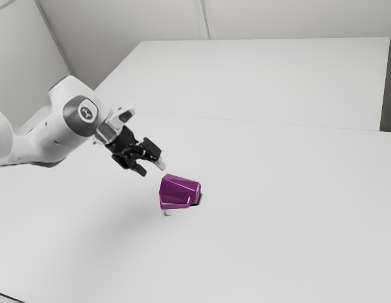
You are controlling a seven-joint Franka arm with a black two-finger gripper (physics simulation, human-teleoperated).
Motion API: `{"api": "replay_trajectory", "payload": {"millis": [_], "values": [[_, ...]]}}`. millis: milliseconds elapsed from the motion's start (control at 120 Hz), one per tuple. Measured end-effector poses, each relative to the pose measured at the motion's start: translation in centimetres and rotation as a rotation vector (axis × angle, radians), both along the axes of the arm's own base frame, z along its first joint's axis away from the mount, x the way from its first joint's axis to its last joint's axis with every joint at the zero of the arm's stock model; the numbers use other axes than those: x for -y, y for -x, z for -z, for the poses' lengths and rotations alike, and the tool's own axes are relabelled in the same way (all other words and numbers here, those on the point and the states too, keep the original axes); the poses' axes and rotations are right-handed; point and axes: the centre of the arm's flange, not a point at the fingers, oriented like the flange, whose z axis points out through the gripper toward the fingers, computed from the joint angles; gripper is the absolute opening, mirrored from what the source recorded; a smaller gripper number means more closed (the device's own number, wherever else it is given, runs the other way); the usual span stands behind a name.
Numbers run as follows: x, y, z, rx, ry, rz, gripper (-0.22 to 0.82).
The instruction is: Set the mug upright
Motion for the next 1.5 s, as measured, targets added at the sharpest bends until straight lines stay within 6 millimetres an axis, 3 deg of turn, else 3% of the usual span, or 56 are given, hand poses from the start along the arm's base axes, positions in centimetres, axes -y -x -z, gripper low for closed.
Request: {"api": "replay_trajectory", "payload": {"millis": [492, 808, 1200, 1325, 1500], "values": [[-1.7, 0.2, 6.4, 0.081, 0.177, -0.077, 0.55], [-1.2, 0.7, 10.2, 0.143, 0.294, -0.116, 0.55], [-0.5, 1.0, 11.3, 0.264, 0.403, -0.096, 0.53], [-0.3, 1.0, 11.5, 0.294, 0.42, -0.072, 0.4], [0.0, 1.0, 11.6, 0.329, 0.425, -0.033, 0.1]]}}
